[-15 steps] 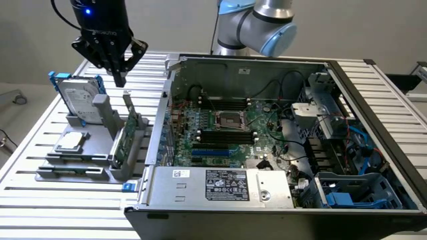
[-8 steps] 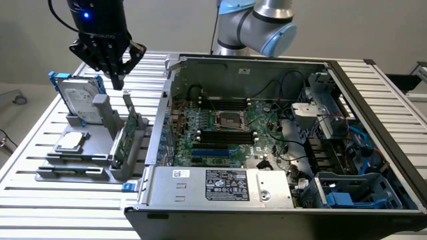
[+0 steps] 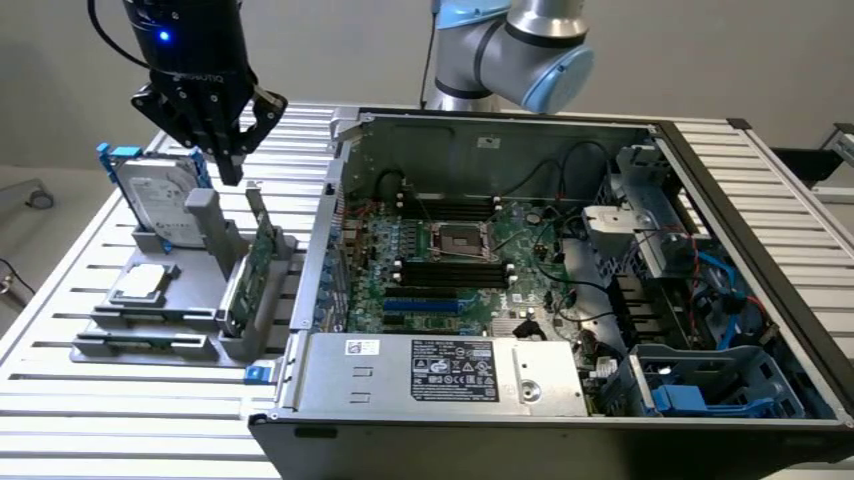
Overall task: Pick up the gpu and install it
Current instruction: 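Reach for the gpu, then pick up the gpu and move the gpu toward the slot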
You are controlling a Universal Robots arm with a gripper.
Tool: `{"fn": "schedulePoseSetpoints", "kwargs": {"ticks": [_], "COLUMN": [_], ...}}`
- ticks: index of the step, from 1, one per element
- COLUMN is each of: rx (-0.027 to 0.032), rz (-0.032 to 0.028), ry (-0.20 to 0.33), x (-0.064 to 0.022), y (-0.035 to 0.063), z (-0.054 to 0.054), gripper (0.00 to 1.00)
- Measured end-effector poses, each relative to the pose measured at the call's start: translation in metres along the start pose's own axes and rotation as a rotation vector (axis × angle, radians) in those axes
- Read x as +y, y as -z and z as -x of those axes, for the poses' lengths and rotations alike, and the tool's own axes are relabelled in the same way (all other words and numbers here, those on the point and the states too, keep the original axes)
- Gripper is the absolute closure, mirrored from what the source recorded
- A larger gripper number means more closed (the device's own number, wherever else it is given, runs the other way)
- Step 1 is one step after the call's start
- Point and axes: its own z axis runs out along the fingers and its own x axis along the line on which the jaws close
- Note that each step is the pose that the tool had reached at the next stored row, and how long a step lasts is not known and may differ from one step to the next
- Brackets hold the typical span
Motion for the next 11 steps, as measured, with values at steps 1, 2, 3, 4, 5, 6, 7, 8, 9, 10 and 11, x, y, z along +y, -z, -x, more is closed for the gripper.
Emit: {"fn": "schedulePoseSetpoints", "kwargs": {"ticks": [1, 2, 3, 4, 5, 6, 7, 8, 9, 10, 11], "rx": [0.0000, 0.0000, 0.0000, 0.0001, 0.0000, 0.0000, 0.0000, 0.0000, 0.0000, 0.0000, 0.0000], "rz": [0.0000, -0.0001, 0.0000, 0.0000, 0.0000, 0.0000, -0.0001, -0.0001, -0.0001, -0.0001, 0.0000], "ry": [0.000, 0.000, 0.000, 0.000, 0.000, 0.000, 0.000, 0.000, 0.000, 0.000, 0.000], "x": [0.0000, 0.0000, 0.0000, 0.0000, 0.0000, 0.0000, 0.0000, 0.0000, 0.0000, 0.0000, 0.0000], "y": [0.0000, 0.0000, 0.0000, 0.0000, 0.0000, 0.0000, 0.0000, 0.0000, 0.0000, 0.0000, 0.0000], "z": [0.0000, 0.0000, 0.0000, 0.0000, 0.0000, 0.0000, 0.0000, 0.0000, 0.0000, 0.0000, 0.0000], "gripper": [0.89, 0.89, 0.89, 0.89, 0.89, 0.89, 0.89, 0.89, 0.89, 0.88, 0.88]}}
